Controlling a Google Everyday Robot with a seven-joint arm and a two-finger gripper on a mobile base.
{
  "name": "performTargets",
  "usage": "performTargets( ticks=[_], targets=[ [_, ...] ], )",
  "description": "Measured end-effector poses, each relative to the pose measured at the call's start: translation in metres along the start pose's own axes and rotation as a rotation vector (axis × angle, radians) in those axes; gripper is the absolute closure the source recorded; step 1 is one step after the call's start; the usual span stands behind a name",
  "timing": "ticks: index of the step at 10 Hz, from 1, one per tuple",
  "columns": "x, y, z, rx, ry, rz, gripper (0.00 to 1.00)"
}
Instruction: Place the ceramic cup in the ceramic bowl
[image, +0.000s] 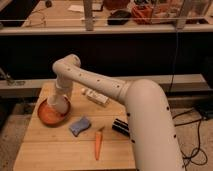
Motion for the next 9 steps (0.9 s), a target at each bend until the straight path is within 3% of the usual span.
performTargets(
  ticks=[5,9],
  targets=[
    [-0.001,0.012,-0.008,0.056,0.036,0.029,0.2],
    [-0.009,0.034,-0.021,0.056,0.068,0.086,0.2]
  ],
)
